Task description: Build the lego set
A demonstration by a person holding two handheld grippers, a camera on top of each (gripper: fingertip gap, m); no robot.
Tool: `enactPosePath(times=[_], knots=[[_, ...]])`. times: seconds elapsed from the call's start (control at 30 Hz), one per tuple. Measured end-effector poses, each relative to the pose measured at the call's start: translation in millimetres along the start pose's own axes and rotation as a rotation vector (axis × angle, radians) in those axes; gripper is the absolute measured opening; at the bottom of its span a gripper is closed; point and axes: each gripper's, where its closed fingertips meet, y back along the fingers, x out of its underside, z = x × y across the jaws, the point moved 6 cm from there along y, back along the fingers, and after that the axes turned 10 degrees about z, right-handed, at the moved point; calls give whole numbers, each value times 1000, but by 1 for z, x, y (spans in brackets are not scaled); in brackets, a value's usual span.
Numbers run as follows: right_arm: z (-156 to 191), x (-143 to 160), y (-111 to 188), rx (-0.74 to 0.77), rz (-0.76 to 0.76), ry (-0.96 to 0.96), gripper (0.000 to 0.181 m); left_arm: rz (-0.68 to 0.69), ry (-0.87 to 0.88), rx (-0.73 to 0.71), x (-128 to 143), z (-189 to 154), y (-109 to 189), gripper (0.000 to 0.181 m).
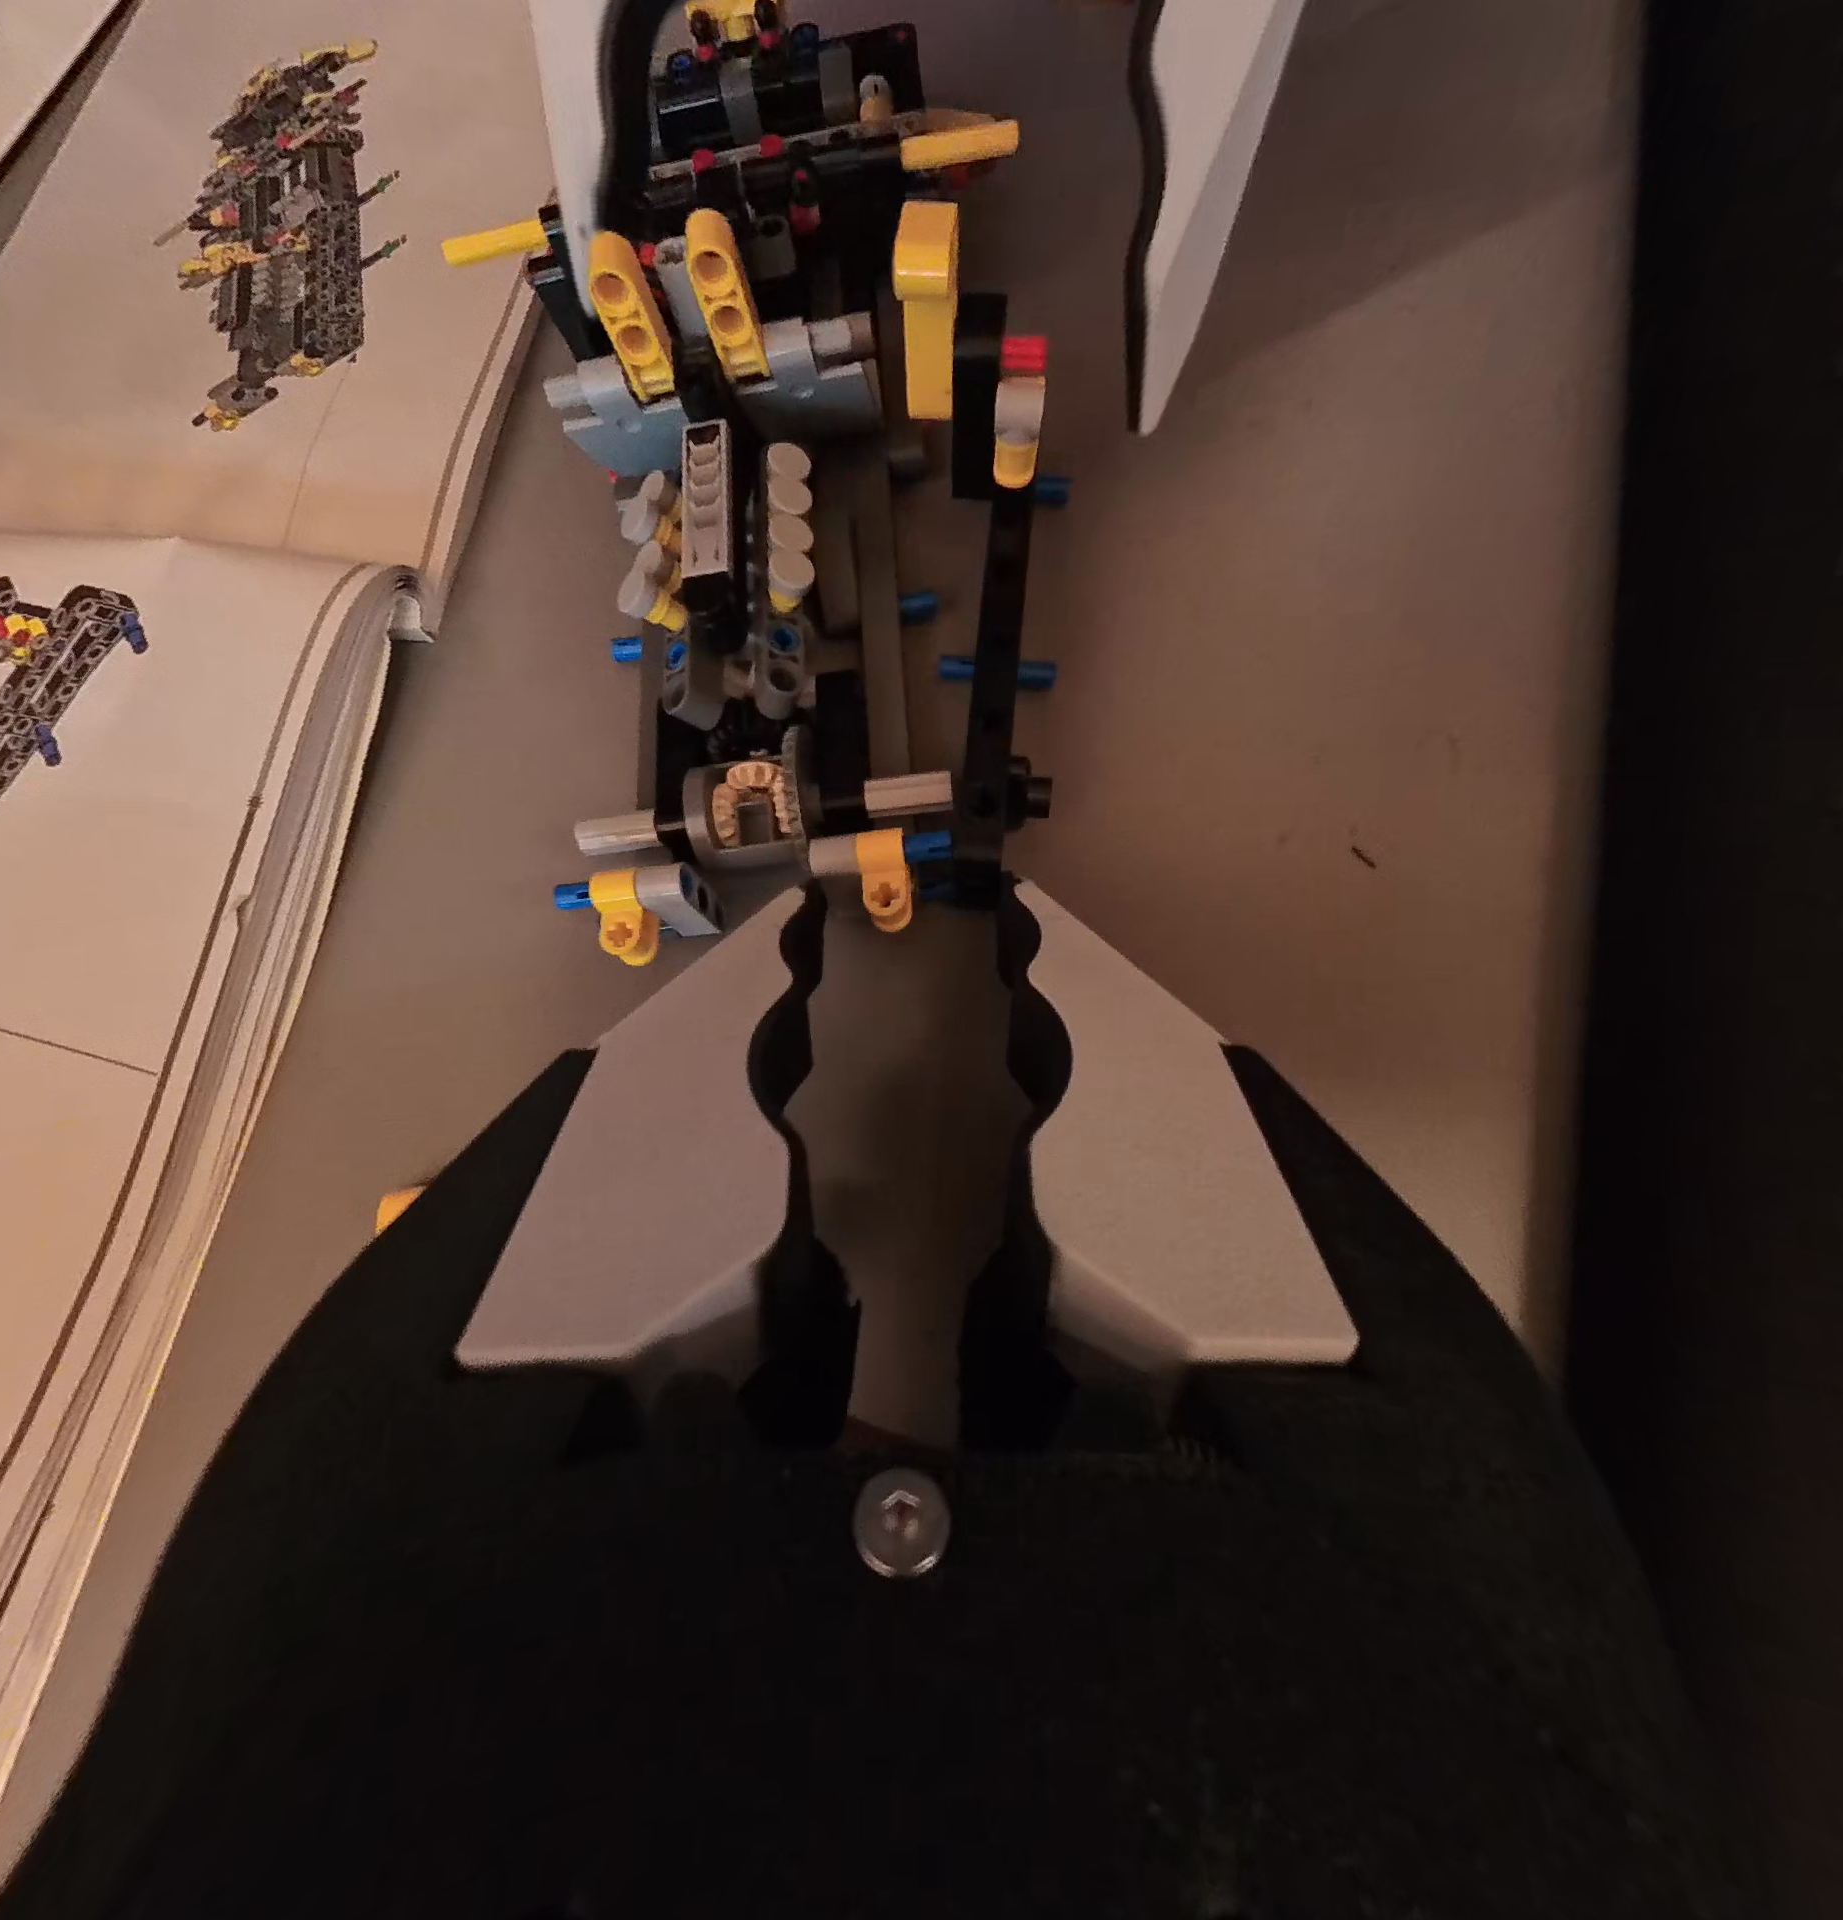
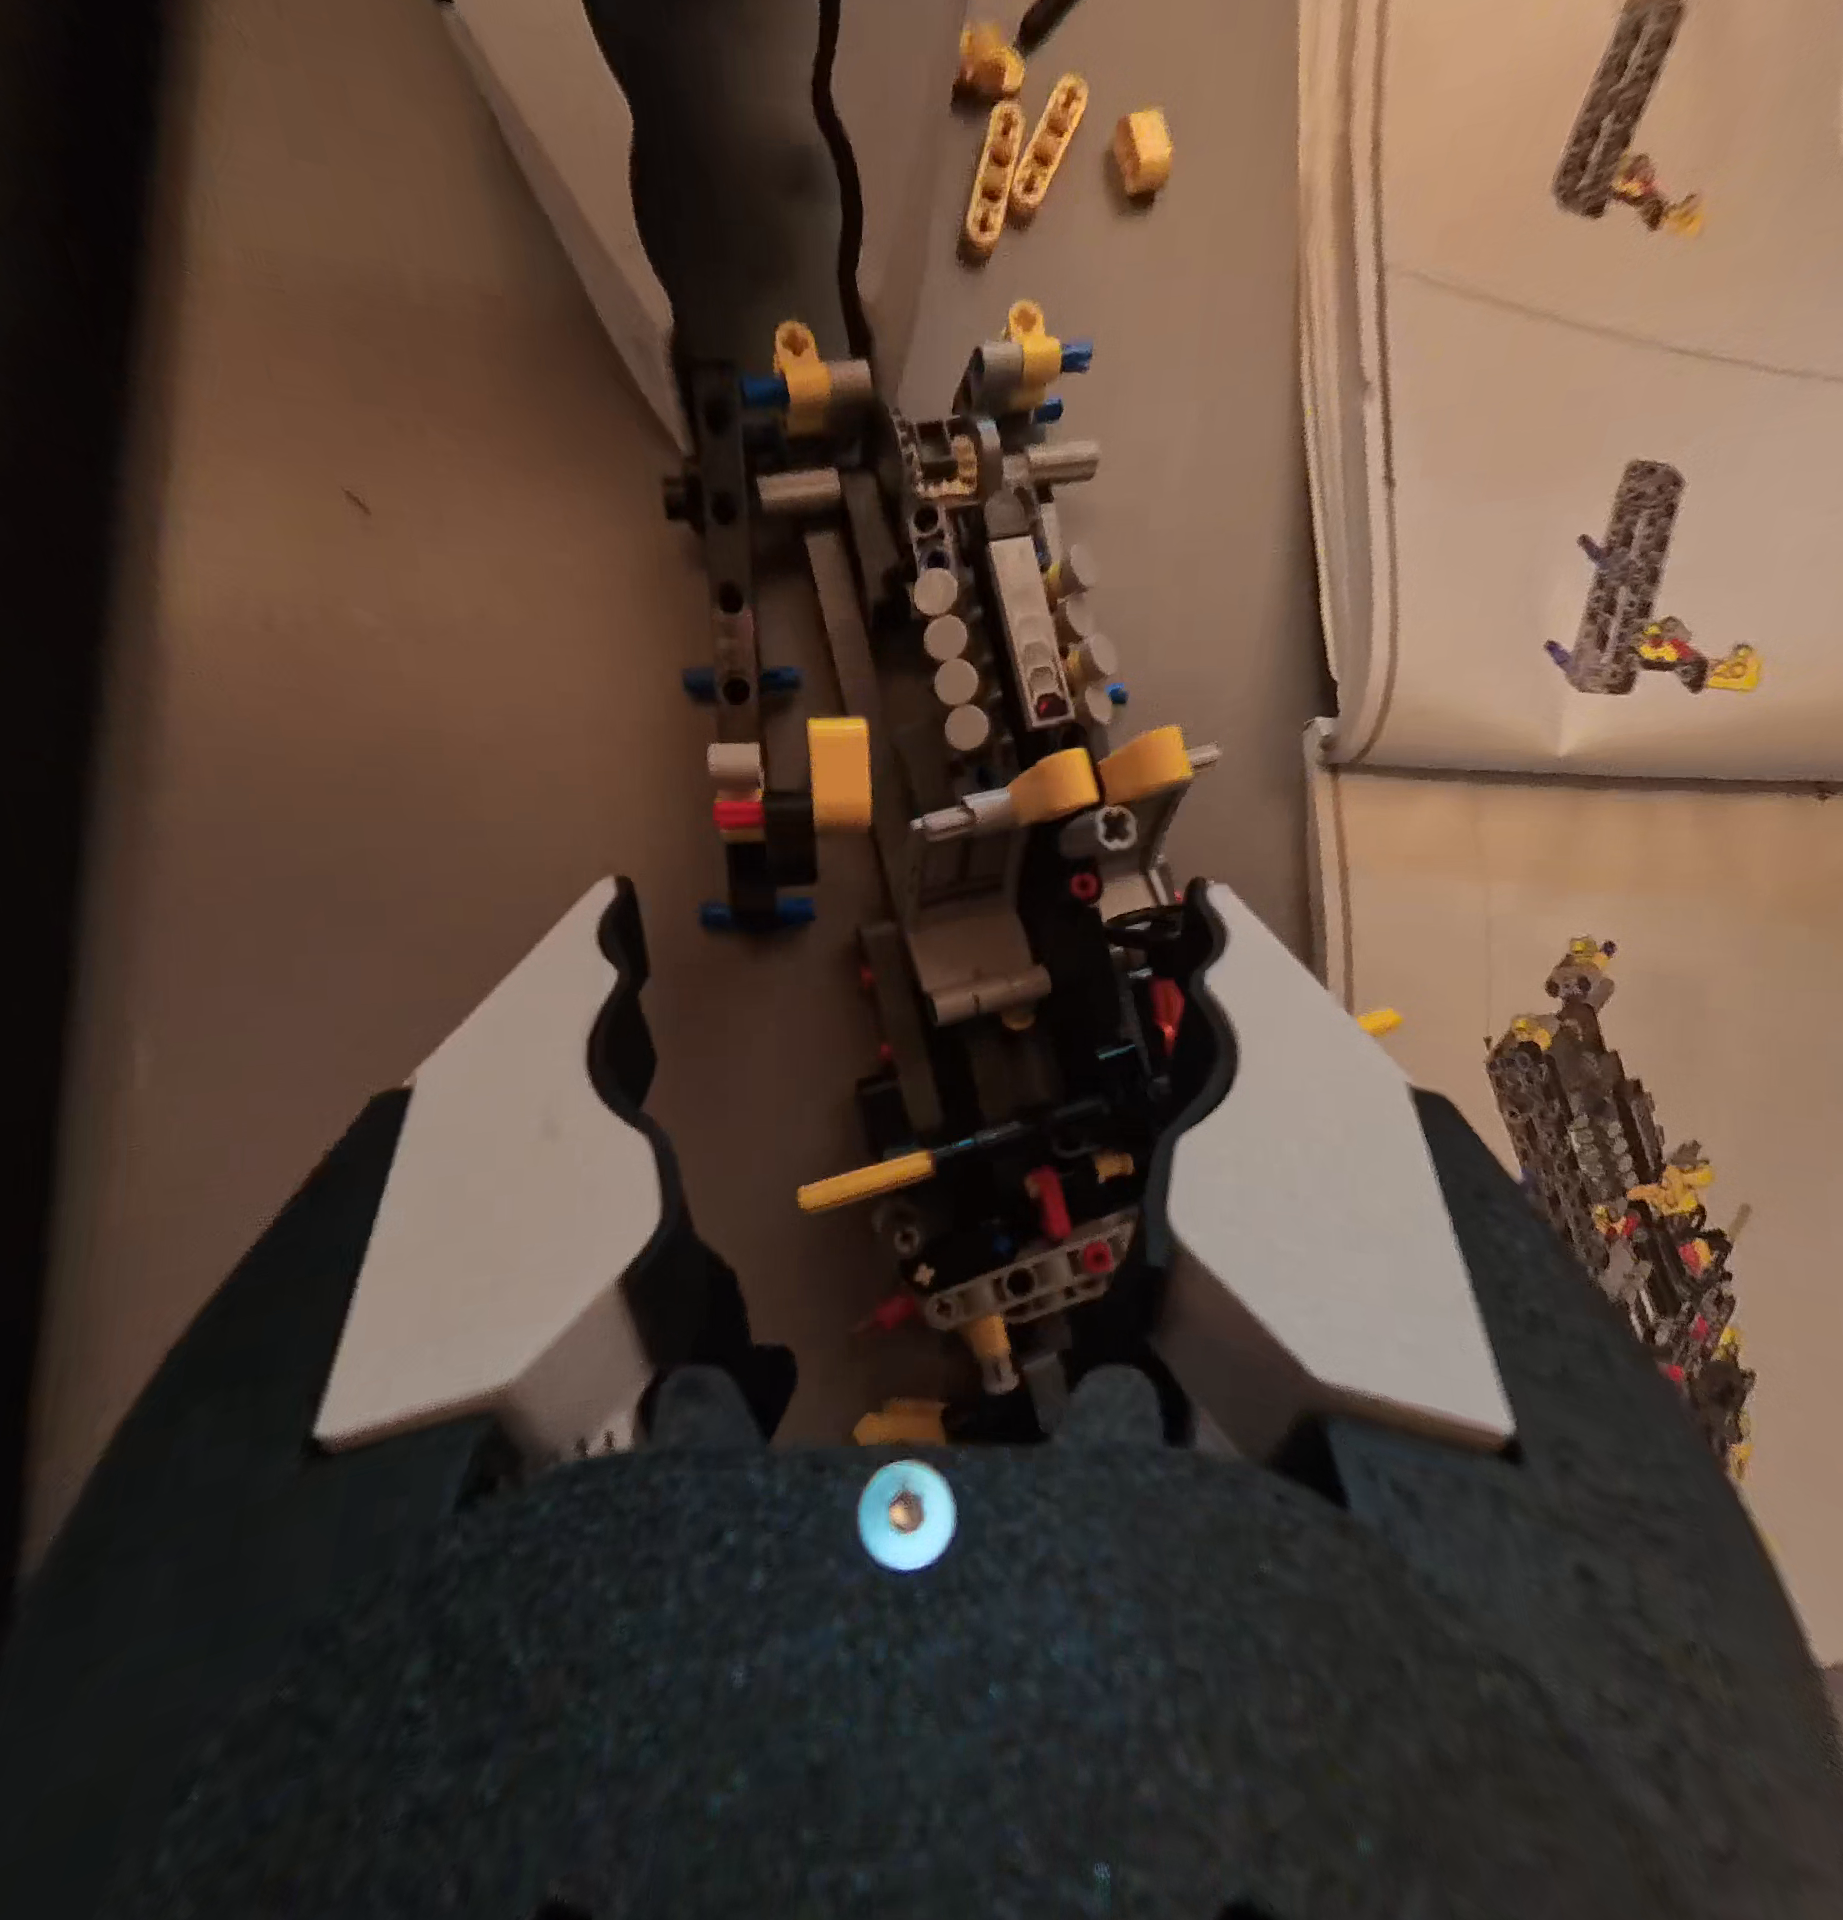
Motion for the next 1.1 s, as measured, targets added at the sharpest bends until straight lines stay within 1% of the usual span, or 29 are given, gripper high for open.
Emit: enactPosePath(times=[0.07,0.1,0.13,0.2,0.23,0.5,0.6,0.93,1.1], knots=[[-1,-1,-7,-24,15,31,91,-1,-4,-5,0,-1,0,33],[-2,-1,-9,-33,15,42,80,-1,-6,-6,0,-1,0,33],[-3,-1,-12,-39,16,51,74,-1,-6,-6,0,-1,0,33],[-6,0,-13,-12,10,68,64,-2,-6,0,0,-1,0,34],[-6,1,-13,-5,6,76,62,-2,-5,6,0,-2,0,34],[-7,4,-12,-9,-45,60,59,-6,34,58,-4,-3,-2,37],[-9,3,-11,-36,-56,36,58,-10,56,69,-4,-3,-1,38],[-7,6,-10,-4,-83,30,58,-10,62,38,-2,-4,1,38],[-6,10,-1,-7,-129,-7,56,-22,74,20,0,-3,5,37]])
